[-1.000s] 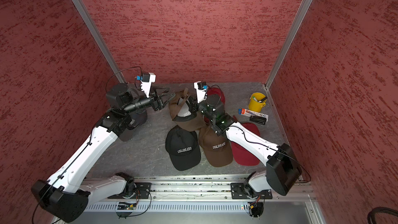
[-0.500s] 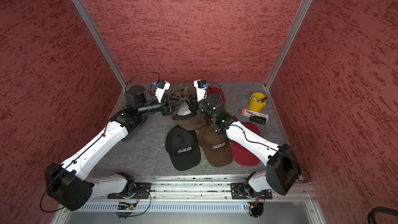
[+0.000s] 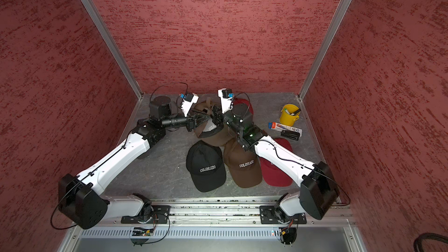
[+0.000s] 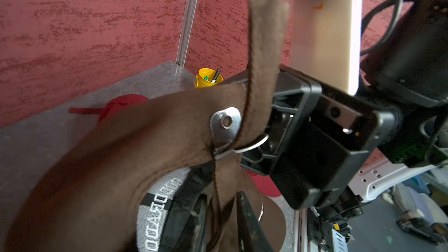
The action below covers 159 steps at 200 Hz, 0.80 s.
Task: Open the adjustable buckle of the baseball cap
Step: Pull the adjustable strap on the baseball cap.
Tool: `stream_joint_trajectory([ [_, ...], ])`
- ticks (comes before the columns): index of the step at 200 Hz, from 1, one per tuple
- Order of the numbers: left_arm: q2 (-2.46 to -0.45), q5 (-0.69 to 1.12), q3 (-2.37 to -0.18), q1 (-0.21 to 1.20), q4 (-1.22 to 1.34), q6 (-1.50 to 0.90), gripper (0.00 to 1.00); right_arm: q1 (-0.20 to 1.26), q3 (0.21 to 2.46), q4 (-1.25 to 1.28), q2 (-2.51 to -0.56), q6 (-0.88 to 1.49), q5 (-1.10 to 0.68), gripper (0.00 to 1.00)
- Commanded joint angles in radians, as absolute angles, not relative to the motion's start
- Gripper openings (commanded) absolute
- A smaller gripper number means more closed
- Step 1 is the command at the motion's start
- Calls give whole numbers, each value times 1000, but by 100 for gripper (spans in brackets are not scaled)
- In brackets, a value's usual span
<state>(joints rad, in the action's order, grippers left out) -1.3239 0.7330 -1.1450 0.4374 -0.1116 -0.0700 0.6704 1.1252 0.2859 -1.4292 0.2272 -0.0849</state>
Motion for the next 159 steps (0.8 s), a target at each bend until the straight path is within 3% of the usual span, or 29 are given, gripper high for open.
stream_joint_trajectory([
  [1, -1330, 756, -1175, 440, -89, -53, 10, 662, 1161, 307, -1417, 216, -97, 0],
  [18, -1330, 775, -1183, 438, -84, -57, 0, 661, 1153, 305, -1412, 213, -91, 0],
  [57, -1326, 877, -1208, 410, -87, -85, 0, 658, 1145, 261, -1393, 126, -93, 0],
  [113, -1350, 1066, -1258, 363, -99, -165, 0, 660, 1149, 189, -1362, -62, -97, 30],
  [159, -1374, 1078, -1277, 365, -115, -169, 0, 659, 1124, 220, -1334, -117, -134, 37],
])
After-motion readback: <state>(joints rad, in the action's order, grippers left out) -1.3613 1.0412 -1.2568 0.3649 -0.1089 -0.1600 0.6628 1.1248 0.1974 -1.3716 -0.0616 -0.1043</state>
